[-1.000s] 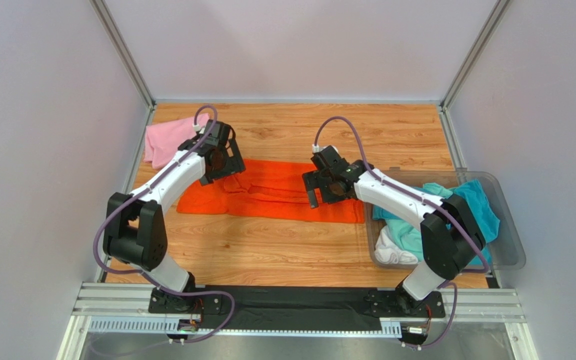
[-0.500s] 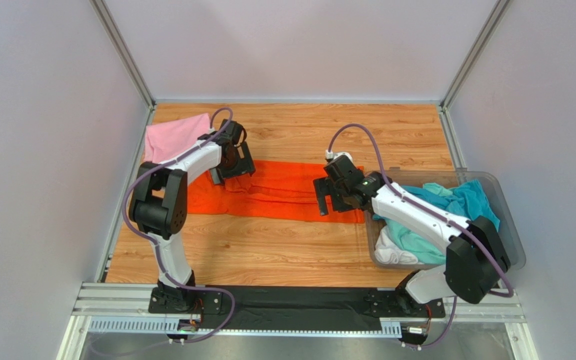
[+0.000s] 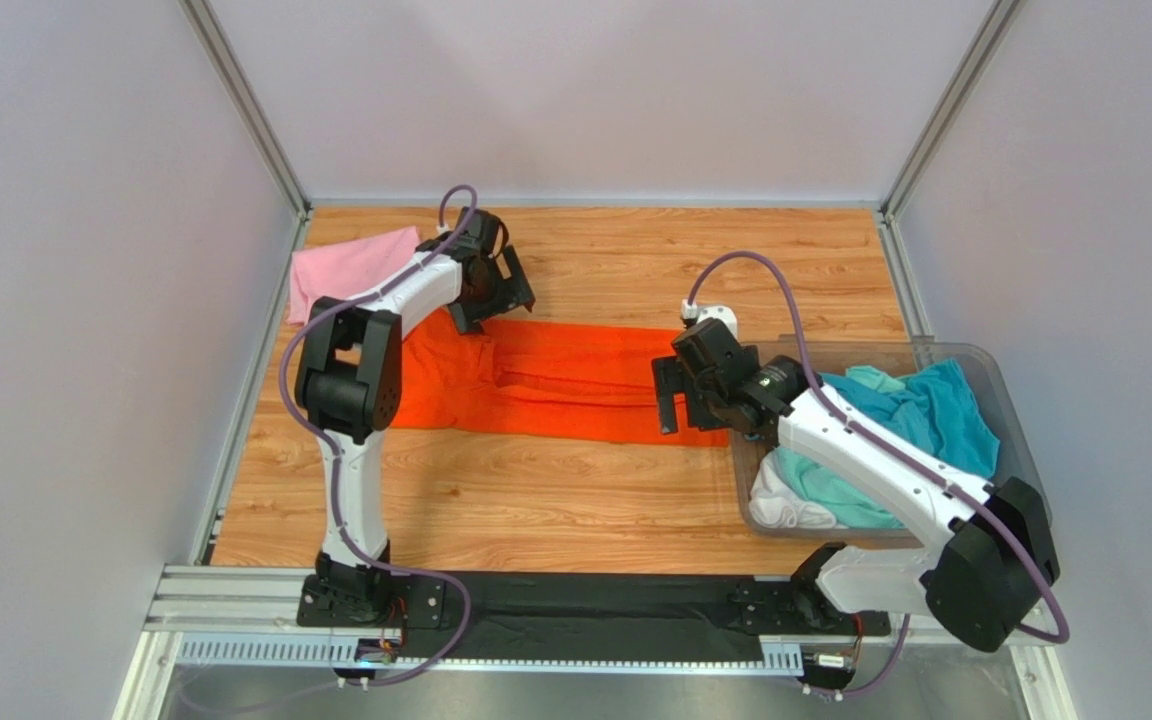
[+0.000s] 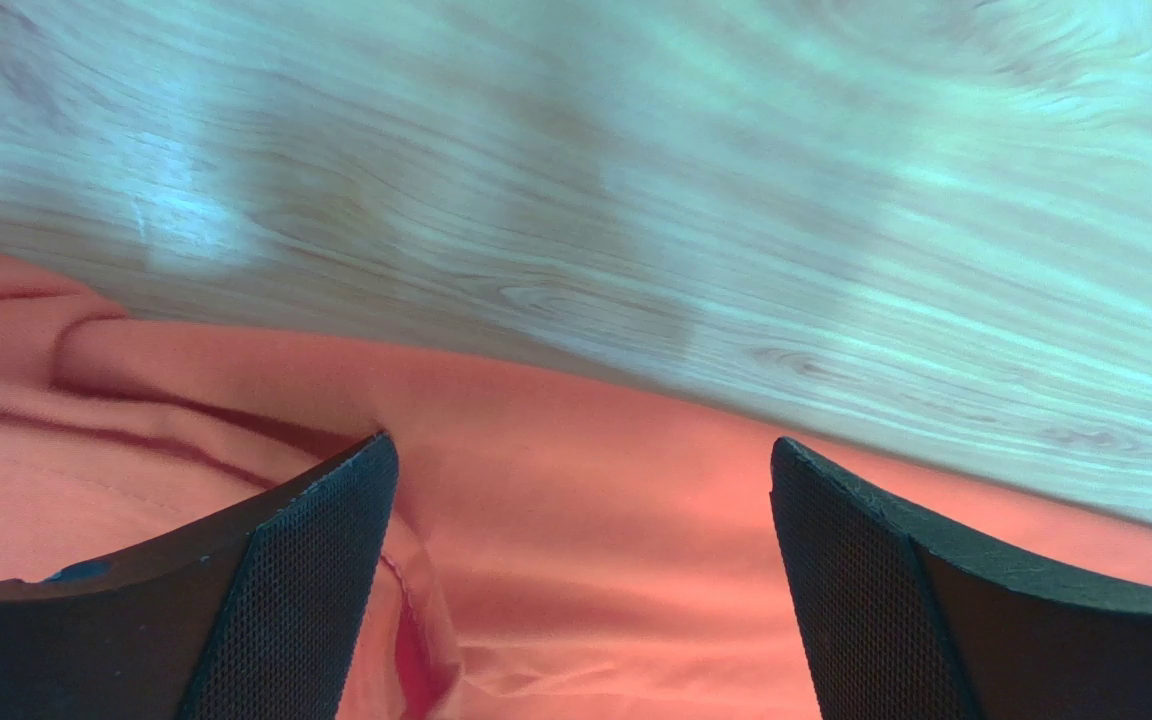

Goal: Fold and stack the t-shirts
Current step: Fold the tshirt

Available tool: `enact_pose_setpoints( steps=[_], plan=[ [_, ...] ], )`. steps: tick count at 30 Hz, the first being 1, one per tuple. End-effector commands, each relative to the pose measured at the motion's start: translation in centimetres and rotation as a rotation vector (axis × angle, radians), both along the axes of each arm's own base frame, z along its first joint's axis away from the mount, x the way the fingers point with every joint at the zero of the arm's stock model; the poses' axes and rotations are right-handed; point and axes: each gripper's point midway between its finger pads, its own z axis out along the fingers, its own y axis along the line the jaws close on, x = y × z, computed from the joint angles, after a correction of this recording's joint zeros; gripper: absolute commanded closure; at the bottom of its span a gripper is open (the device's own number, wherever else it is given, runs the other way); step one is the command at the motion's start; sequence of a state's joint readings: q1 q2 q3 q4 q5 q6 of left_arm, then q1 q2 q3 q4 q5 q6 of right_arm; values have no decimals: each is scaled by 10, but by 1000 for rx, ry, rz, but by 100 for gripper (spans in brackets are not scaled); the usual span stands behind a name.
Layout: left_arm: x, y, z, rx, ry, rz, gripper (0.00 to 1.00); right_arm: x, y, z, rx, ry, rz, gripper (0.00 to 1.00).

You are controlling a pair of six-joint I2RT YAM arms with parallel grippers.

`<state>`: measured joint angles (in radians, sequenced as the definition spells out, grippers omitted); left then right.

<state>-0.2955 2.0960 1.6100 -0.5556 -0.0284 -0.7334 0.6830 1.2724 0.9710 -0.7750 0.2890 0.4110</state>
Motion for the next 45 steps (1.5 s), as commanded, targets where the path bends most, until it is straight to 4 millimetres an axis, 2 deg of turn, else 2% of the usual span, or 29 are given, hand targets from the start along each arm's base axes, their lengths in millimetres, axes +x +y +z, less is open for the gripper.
enact_pose_setpoints(
  steps=[1,5,6,8,9,10,11,12,13,14,15,16,18,20,21,22,24,26,29,31,33,34,39,40,41,42,43,44,45],
  plan=[
    [11,-7,31,-51,-66,-6,0,0,-10,14,6,-46,-41,0],
    [8,7,58,6,-116,6,0,2,-6,15,13,-44,-25,0],
    [5,11,72,17,-147,5,0,4,-3,15,15,-48,-16,0],
    [-8,20,74,47,-141,10,0,11,4,17,18,-52,4,0],
    [-13,28,90,69,-175,25,0,19,11,20,35,-71,10,0],
    [-25,35,83,92,-152,34,0,25,19,26,55,-82,28,0],
    [-33,43,84,120,-151,49,0,31,25,21,51,-69,35,0],
    [-41,47,99,115,-183,64,0,40,32,22,66,-78,43,0],
    [-57,52,84,126,-145,69,0,50,41,30,89,-93,56,0],
    [-62,47,85,91,-155,57,0,59,46,16,69,-66,61,0],
    [-68,45,89,66,-174,47,0,69,52,13,76,-64,64,0],
    [-80,46,72,63,-139,38,0,81,54,11,92,-57,55,0],
    [-83,42,59,42,-121,31,0,108,63,-4,107,-36,42,0],
    [-84,37,49,30,-84,14,0,124,71,-25,110,7,37,0],
    [-84,35,36,32,-51,10,0,132,73,-29,111,-1,33,0],
    [-81,33,32,26,-43,7,0,137,73,-46,105,31,31,0],
    [-79,30,15,26,0,8,0,145,77,-53,127,44,29,0],
    [-75,27,7,20,16,9,0,145,77,-73,127,95,27,0],
    [-77,26,-14,30,69,9,0,132,74,-95,133,153,15,0],
    [-77,24,-19,27,82,2,0,109,68,-112,135,210,-3,0],
    [-78,19,-28,19,110,-23,0,90,76,-110,189,233,23,0],
    [-76,16,-27,21,113,-27,0,71,72,-111,190,251,27,0],
    [-75,-19,-37,19,144,-112,0,7,82,-103,198,271,94,0],
    [-68,-27,-32,16,133,-125,0,-2,86,-93,219,256,105,0],
    [-67,-37,-32,15,132,-146,0,-19,82,-100,223,288,73,0],
    [-66,-41,-41,19,148,-154,0,-36,90,-99,225,296,101,0],
    [-56,-49,-33,8,133,-169,0,-45,95,-91,252,291,105,0],
    [-55,-57,-43,10,153,-187,0,-59,97,-96,261,315,93,0],
    [-41,-67,-33,-7,121,-201,0,-77,109,-94,269,324,138,0]
  ],
)
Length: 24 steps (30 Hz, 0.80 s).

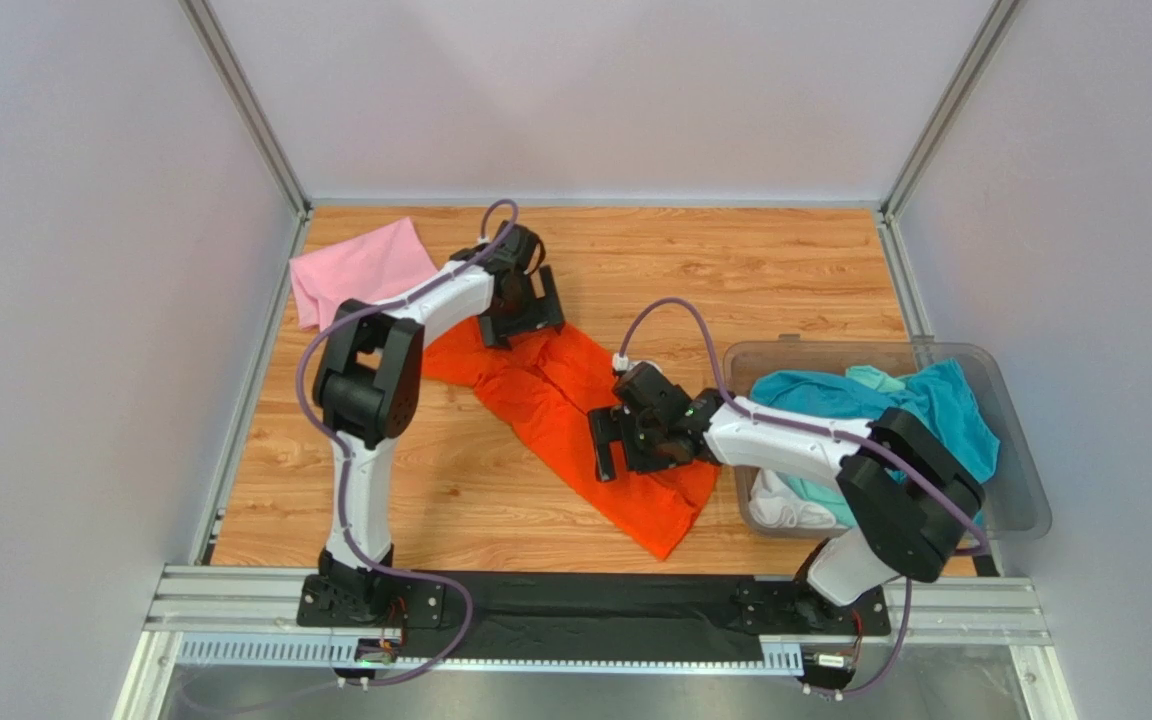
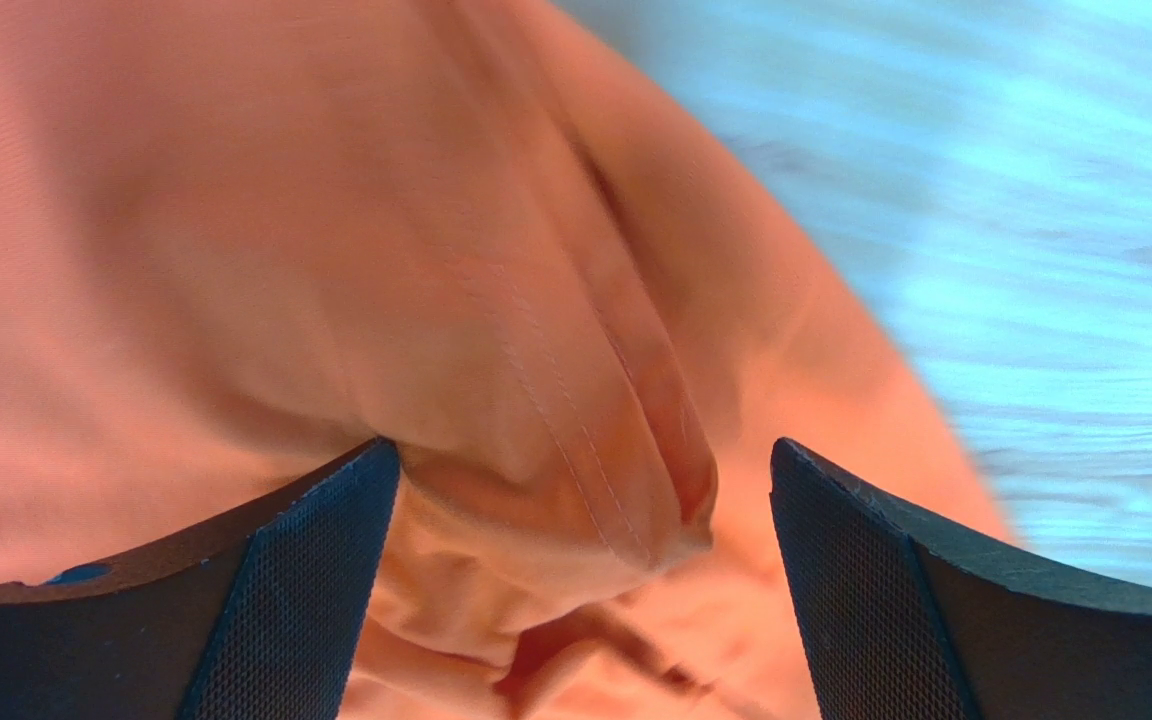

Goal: Fold and stack the t-shirts
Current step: Fold the tshirt

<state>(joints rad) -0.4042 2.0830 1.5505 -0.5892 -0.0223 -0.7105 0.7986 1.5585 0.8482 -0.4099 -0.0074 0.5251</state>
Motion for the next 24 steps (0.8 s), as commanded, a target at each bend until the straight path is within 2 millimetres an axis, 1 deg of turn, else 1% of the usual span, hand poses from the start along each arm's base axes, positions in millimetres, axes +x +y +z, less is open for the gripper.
enact_pose_setpoints(
  steps=[1,2,3,4,5,6,7,8,9,10,11,12,13,14,15,17,19,20,21,22,23,24],
  plan=[
    [6,-32,-18,-47,56,-78,0,-57,20,0,63,113,6,0],
    [8,-43,-17,-67,55,-110,0,-67,28,0,78,122,30,0],
    [20,-52,-16,-76,41,-119,0,-85,39,1,89,139,67,0],
    [20,-57,-17,-77,50,-141,0,-96,46,0,97,161,96,0],
    [21,-63,-25,-79,61,-157,0,-102,56,3,120,164,127,0],
    [33,-74,-14,-104,26,-179,0,-113,69,5,133,169,178,0],
    [37,-80,-13,-115,20,-194,0,-117,76,8,147,173,204,0],
    [38,-85,-22,-128,39,-204,0,-117,83,10,154,165,221,0],
    [48,-90,-13,-141,18,-205,0,-115,89,12,158,156,233,0],
    [51,-93,-12,-140,20,-203,0,-111,93,15,161,138,236,0],
    [54,-91,-24,-127,40,-190,0,-108,91,16,143,127,236,0],
    [66,-95,-14,-135,9,-189,0,-104,91,18,132,110,234,0],
    [67,-94,-16,-128,18,-180,0,-95,94,26,127,72,224,0],
    [71,-91,-22,-124,24,-154,0,-95,90,28,105,62,235,0],
    [77,-91,-19,-133,12,-140,0,-92,90,33,106,46,237,0],
    [86,-85,-20,-144,5,-99,0,-87,90,47,114,5,238,0],
    [99,-87,-14,-171,-35,-93,0,-84,90,62,140,-24,234,0],
    [102,-90,-10,-207,-47,-109,0,-78,87,68,129,-57,209,0],
    [107,-93,-3,-229,-69,-116,0,-75,86,78,147,-78,202,0],
    [112,-97,6,-249,-97,-133,0,-72,84,83,152,-101,189,0],
    [114,-103,22,-280,-121,-155,0,-69,82,88,155,-117,175,0],
    [117,-108,40,-305,-157,-174,0,-66,79,99,181,-133,142,0]
  ],
)
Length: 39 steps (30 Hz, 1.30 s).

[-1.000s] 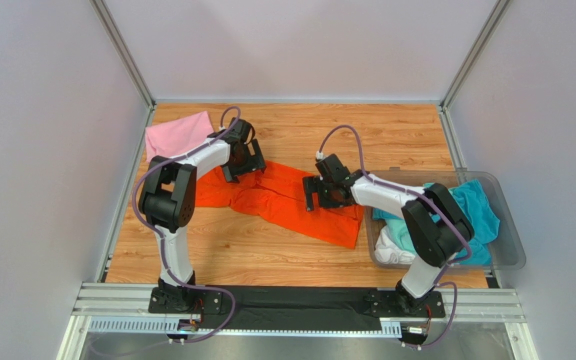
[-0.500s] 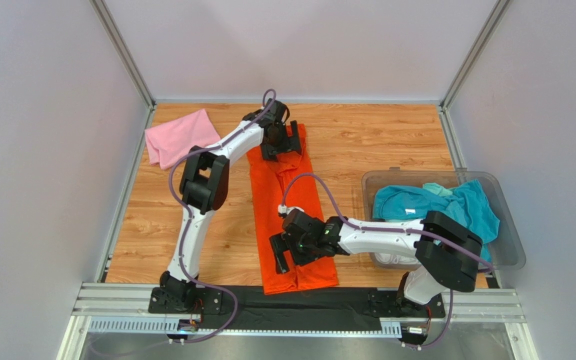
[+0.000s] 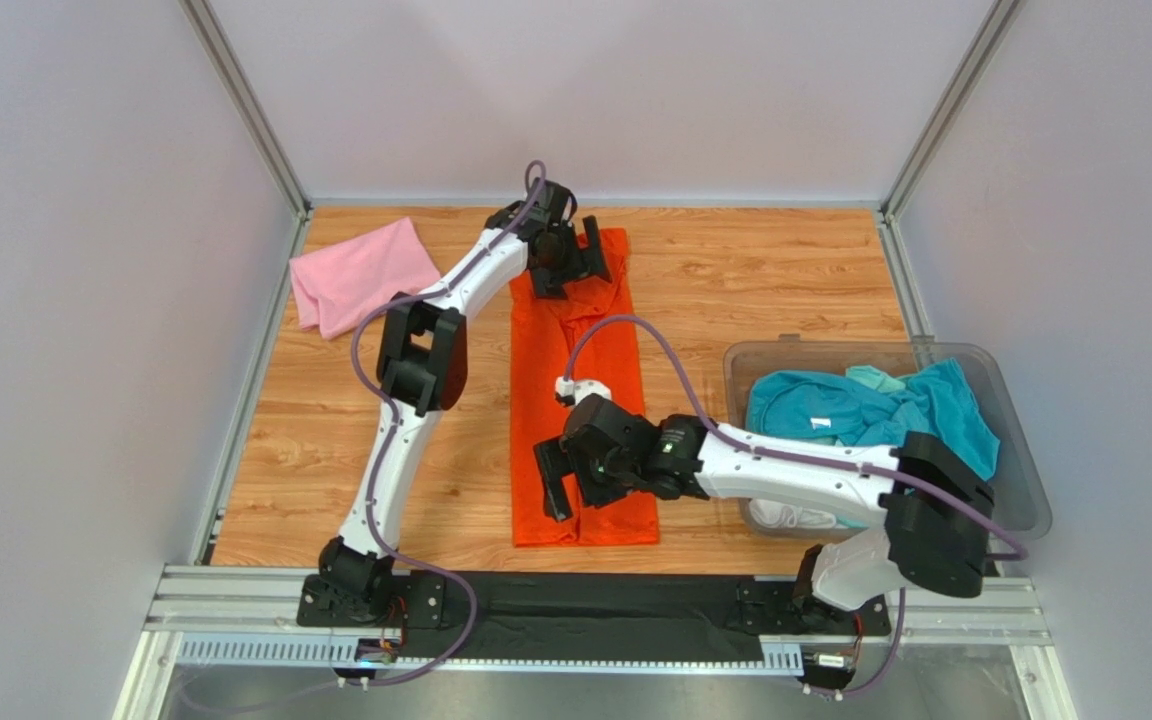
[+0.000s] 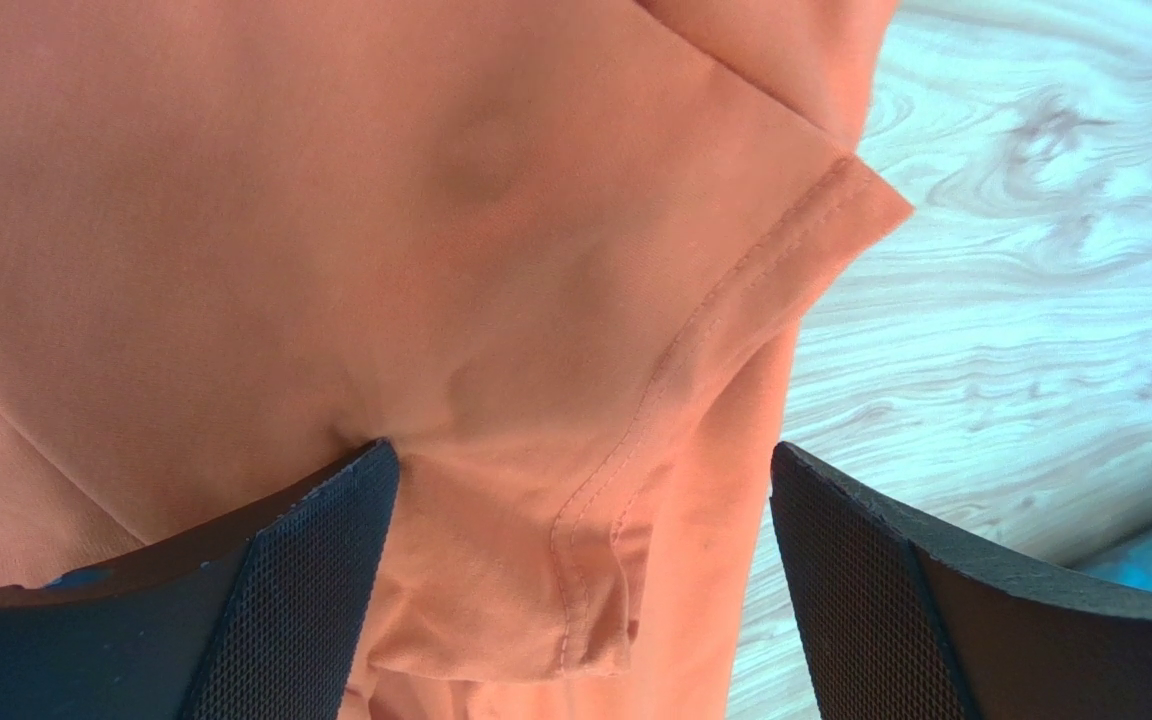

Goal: Fold and stack the t-shirts
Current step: Fold the tshirt

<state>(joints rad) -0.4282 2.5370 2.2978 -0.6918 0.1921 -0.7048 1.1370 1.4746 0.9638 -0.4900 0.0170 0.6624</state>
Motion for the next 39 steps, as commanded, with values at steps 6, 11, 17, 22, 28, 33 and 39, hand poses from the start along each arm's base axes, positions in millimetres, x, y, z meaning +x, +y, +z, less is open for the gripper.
enact_pose_setpoints(
  steps=[6,11,17,22,28,33,39],
  plan=[
    [-17,-8,140,-92,-240,-120,0,42,-45,67,92,-189,-311,0],
    [-104,30,186,-15,-270,-104,0,33,-72,71,130,-198,-360,0],
    [-236,70,162,31,-245,-86,0,14,-98,47,62,-148,-338,0],
    [-349,96,75,22,-48,-117,0,-6,-99,27,43,-44,-305,0],
    [-413,103,19,-67,84,-147,5,-20,-95,3,56,40,-301,0],
    [-421,108,2,-61,98,-154,14,-26,-92,-10,77,69,-301,0],
    [-426,101,-11,-62,142,-180,35,-24,-91,-17,72,66,-328,1]
  ],
)
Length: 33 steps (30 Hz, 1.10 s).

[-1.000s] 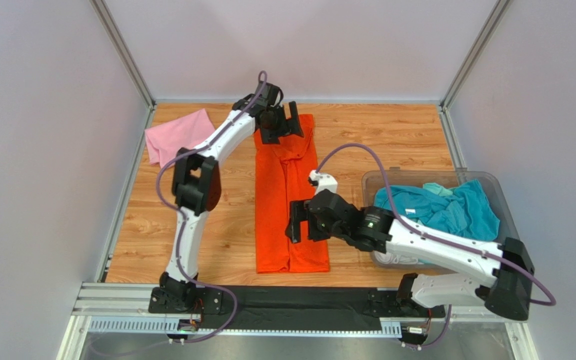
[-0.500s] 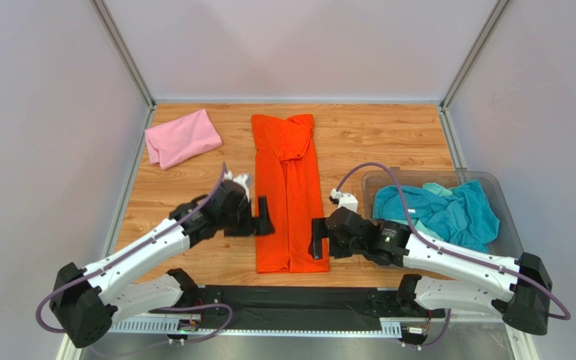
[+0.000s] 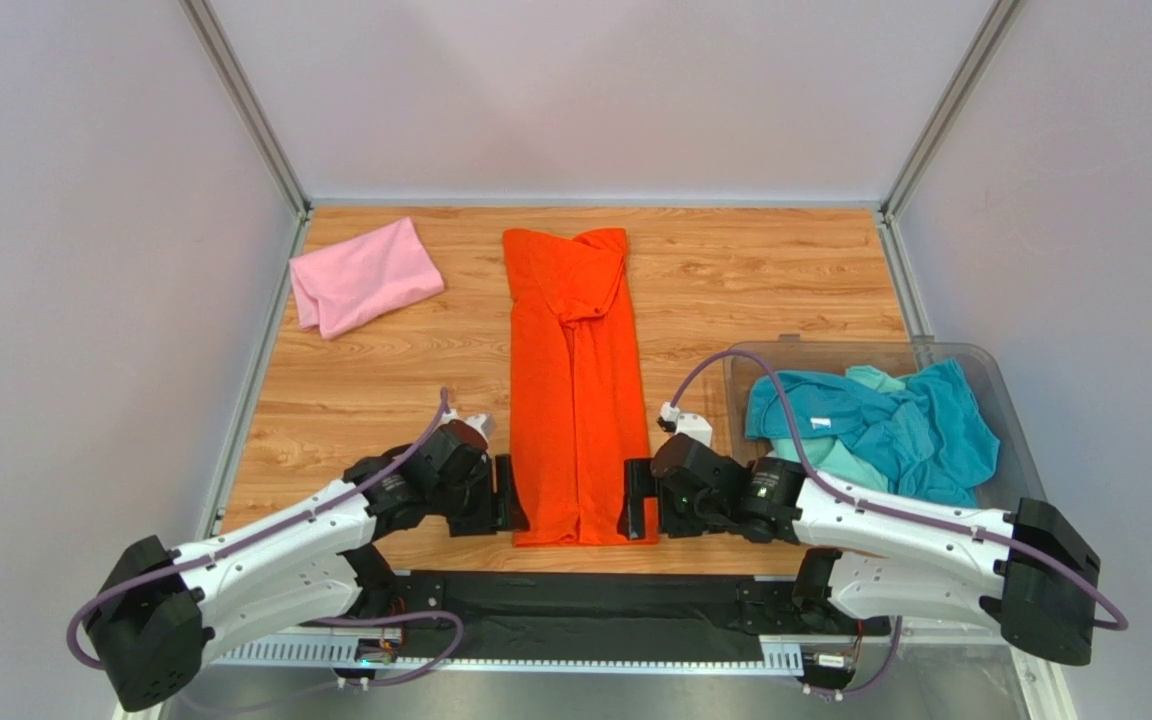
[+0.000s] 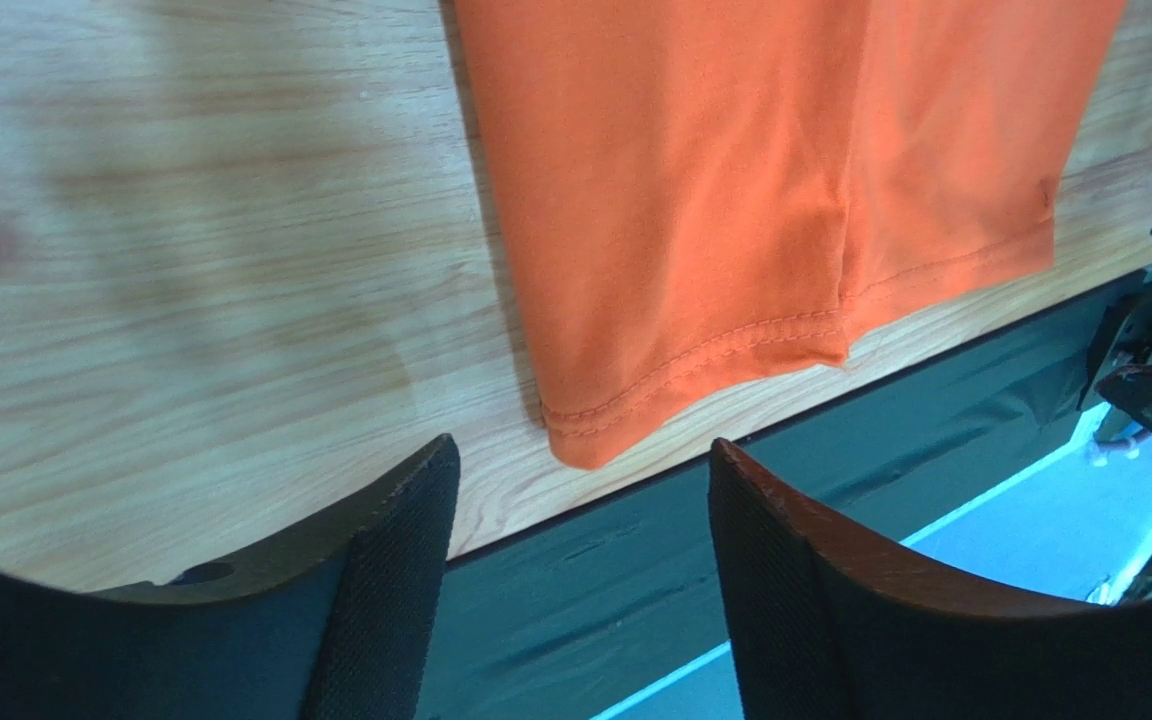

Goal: Fold and stack the t-shirts
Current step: Fold the tshirt

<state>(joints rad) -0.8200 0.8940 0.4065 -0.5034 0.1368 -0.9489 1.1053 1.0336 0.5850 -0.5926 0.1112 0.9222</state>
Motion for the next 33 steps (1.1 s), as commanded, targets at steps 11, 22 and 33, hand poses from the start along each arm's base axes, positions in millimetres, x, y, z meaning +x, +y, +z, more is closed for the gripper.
enact_pose_setpoints(
  steps=[11,22,33],
  plan=[
    [-10,-13,-24,2,64,-33,69,3,10,-2,90,-6,-68,1],
    [-11,-9,-30,34,83,-35,100,-4,8,-16,45,35,-50,21],
    [-12,-5,-30,38,50,-62,100,1,9,-39,-19,45,-62,56]
  ],
)
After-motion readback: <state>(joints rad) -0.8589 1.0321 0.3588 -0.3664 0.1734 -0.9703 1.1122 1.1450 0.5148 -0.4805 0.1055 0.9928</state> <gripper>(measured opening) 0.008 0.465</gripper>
